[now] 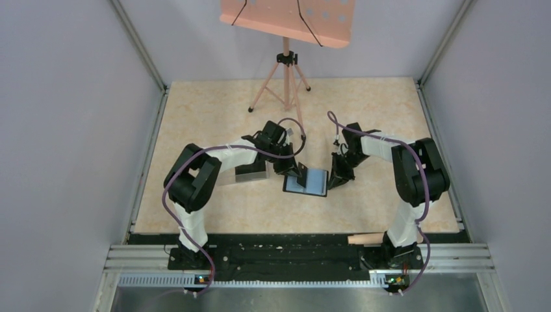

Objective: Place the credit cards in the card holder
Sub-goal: Insert the credit card into the card holder.

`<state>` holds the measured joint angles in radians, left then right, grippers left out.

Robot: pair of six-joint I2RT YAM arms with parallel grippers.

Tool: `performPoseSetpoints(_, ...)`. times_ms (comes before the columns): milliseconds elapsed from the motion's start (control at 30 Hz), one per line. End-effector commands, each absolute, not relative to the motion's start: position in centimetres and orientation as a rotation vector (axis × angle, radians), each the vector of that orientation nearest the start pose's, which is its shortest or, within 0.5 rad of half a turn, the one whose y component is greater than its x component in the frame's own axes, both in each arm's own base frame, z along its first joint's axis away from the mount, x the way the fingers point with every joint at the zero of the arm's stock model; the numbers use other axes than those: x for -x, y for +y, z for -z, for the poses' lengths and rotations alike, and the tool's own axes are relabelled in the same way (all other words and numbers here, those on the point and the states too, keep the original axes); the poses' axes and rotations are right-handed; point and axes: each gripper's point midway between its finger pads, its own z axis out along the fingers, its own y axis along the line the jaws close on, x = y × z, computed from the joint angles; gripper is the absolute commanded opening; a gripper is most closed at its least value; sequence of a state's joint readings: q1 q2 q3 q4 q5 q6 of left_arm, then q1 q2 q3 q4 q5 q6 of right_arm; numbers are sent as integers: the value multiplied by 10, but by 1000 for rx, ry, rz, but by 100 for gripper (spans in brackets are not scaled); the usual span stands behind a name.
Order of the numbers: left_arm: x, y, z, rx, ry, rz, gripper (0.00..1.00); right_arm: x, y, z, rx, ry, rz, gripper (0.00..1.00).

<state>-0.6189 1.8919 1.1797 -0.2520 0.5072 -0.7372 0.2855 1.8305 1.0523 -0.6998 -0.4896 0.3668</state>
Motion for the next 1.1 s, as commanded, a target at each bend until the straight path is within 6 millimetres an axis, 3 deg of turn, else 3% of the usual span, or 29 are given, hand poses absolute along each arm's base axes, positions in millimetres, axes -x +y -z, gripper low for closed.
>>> performPoseSetpoints(0,-289,-354,-80,-99,2715,1154,0,-248,167,-3,-73,3130,-739,0)
performPoseSetpoints(167,-284,-360,-80,-123,2723,1156,0,-247,167,-2,-68,3132,-744,0)
performPoseSetpoints(400,-280,-354,-66,-128,2754,1109,0,-246,167,-1,-66,3133,-750,0)
performPoseSetpoints(700,-281,-347,-81,-121,2700,1100,0,-245,166,0,-65,3136,-752,0)
performPoseSetpoints(933,-275,-331,-68,-37,2737,1071,0,-245,167,-1,-63,3133,-755,0)
performPoseSetpoints(1067,-273,-332,-65,-31,2742,1088,0,-244,167,-1,-63,3135,-754,0)
